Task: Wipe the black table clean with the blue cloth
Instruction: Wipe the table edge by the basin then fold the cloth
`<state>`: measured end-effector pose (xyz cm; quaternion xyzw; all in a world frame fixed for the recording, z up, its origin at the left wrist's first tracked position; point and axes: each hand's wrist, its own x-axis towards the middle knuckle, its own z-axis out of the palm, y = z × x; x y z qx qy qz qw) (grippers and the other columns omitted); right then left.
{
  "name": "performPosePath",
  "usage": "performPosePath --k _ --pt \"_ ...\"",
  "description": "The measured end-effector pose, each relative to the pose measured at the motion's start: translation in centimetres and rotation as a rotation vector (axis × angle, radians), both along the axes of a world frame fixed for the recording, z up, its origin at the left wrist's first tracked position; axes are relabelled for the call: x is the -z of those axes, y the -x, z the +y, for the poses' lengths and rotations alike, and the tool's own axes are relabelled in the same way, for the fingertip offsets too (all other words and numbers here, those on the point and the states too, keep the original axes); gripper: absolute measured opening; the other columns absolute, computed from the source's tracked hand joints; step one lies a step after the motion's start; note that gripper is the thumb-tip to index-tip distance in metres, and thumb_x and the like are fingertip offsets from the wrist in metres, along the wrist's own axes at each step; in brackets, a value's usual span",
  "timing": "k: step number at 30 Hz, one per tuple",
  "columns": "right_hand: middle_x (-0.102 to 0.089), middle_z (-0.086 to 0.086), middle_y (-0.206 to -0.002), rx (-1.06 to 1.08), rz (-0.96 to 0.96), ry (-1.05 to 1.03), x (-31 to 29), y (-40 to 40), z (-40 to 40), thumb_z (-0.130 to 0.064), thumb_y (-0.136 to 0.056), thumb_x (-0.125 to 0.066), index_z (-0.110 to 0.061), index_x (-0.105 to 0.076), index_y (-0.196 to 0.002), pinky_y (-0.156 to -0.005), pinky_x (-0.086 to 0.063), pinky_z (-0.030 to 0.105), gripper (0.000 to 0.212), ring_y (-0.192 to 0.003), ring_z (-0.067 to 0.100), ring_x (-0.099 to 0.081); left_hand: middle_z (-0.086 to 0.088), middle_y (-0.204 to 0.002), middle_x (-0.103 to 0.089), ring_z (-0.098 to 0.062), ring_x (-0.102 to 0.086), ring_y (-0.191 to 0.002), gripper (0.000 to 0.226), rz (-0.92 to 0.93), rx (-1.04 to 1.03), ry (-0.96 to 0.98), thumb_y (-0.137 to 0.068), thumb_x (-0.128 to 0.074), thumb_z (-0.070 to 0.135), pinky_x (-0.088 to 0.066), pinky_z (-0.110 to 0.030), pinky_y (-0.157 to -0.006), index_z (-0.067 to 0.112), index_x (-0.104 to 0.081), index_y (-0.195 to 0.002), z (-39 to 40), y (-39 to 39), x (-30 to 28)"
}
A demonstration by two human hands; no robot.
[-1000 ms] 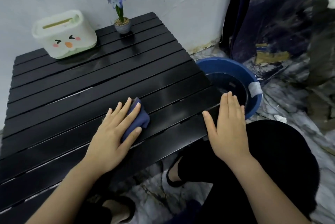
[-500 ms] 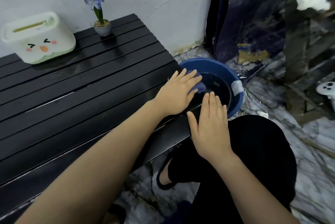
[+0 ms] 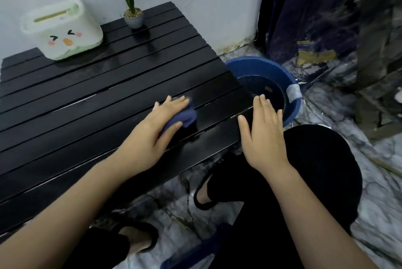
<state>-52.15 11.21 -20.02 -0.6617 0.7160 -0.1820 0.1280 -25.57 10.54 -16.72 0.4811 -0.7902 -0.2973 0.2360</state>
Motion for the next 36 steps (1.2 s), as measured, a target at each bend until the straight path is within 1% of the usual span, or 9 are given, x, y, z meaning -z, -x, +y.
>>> performPosePath --k 3,6,12,17,24,29,31,32,36 --pt "-0.018 0.014 -0.164 0.035 -0.01 0.009 0.1 0.2 0.1 -0.044 -0.104 -0.03 -0.004 -0.019 -0.156 -0.125 -0.004 0.048 0.067 -0.153 0.026 -0.012 0.012 -0.163 -0.027 -0.016 -0.013 -0.155 0.052 -0.165 0.039 0.074 -0.104 -0.041 0.03 -0.013 -0.046 -0.126 0.024 -0.031 -0.155 4.7 -2.7 1.3" --pt "-0.025 0.016 -0.162 0.076 -0.035 -0.009 0.3 0.5 0.1 -0.045 -0.104 -0.03 -0.003 -0.021 -0.155 -0.125 -0.007 0.049 0.067 -0.152 0.028 -0.017 0.006 -0.164 -0.026 -0.021 -0.012 -0.155 0.054 -0.309 0.086 0.165 -0.104 -0.041 0.031 -0.013 -0.049 -0.125 0.021 -0.03 -0.156 6.1 -1.5 2.5" --pt "-0.035 0.017 -0.157 0.077 -0.113 -0.015 0.3 0.6 0.3 -0.041 -0.105 -0.033 -0.004 -0.023 -0.154 -0.124 -0.014 0.046 0.062 -0.149 0.028 -0.024 0.002 -0.166 -0.02 -0.024 -0.013 -0.155 0.056 -0.388 0.189 0.229 -0.106 -0.037 0.033 -0.013 -0.043 -0.126 0.019 -0.024 -0.158 2.6 4.6 3.0" --pt "-0.034 0.016 -0.157 0.067 -0.2 -0.017 -0.2 0.7 0.6 -0.033 -0.106 -0.035 -0.005 -0.024 -0.154 -0.121 -0.022 0.048 0.056 -0.147 0.028 -0.026 -0.001 -0.166 -0.019 -0.026 -0.014 -0.154 0.056 -0.399 0.276 0.241 -0.106 -0.035 0.034 -0.013 -0.044 -0.126 0.018 -0.023 -0.158 -1.4 8.6 3.0" --pt "-0.039 0.018 -0.152 0.046 -0.269 -0.005 -0.5 1.2 0.7 -0.011 -0.105 -0.034 0.0 -0.029 -0.15 -0.118 -0.028 0.048 0.047 -0.144 0.028 -0.033 -0.004 -0.165 -0.023 -0.031 -0.017 -0.153 0.053 -0.359 0.262 0.233 -0.107 -0.038 0.03 -0.012 -0.044 -0.124 0.015 -0.027 -0.157 -5.0 12.4 2.6" --pt "-0.042 0.016 -0.149 0.051 -0.289 0.013 -0.3 1.3 0.5 -0.014 -0.105 -0.036 0.0 -0.032 -0.149 -0.117 -0.031 0.046 0.046 -0.141 0.028 -0.036 -0.004 -0.164 -0.027 -0.031 -0.018 -0.153 0.052 -0.363 0.213 0.228 -0.107 -0.037 0.03 -0.011 -0.043 -0.123 0.018 -0.028 -0.156 -7.1 14.5 2.3" --pt "-0.041 0.018 -0.151 0.058 -0.254 0.009 -0.2 1.1 0.5 -0.016 -0.105 -0.036 0.001 -0.031 -0.149 -0.118 -0.029 0.047 0.048 -0.142 0.029 -0.034 -0.005 -0.161 -0.033 -0.029 -0.023 -0.151 0.05 -0.273 0.171 0.18 -0.107 -0.039 0.028 -0.014 -0.042 -0.124 0.016 -0.032 -0.155 -7.5 15.0 2.1" --pt "-0.04 0.019 -0.151 0.057 -0.229 0.01 -0.2 1.0 0.4 -0.016 -0.105 -0.036 0.001 -0.03 -0.149 -0.119 -0.027 0.048 0.048 -0.143 0.03 -0.033 -0.006 -0.159 -0.038 -0.028 -0.028 -0.15 0.048 -0.143 0.135 0.114 -0.107 -0.04 0.026 -0.018 -0.042 -0.124 0.013 -0.035 -0.153 -7.6 15.1 1.8" --pt "-0.035 0.019 -0.157 0.031 -0.078 0.045 -0.9 -0.2 0.3 -0.021 -0.105 -0.036 0.001 -0.028 -0.151 -0.124 -0.009 0.049 0.052 -0.15 0.03 -0.022 -0.01 -0.142 -0.057 -0.022 -0.055 -0.13 0.042 0.642 -0.218 -0.355 -0.107 -0.043 0.023 -0.042 -0.038 -0.112 0.007 -0.048 -0.145 -7.8 13.7 -0.7"
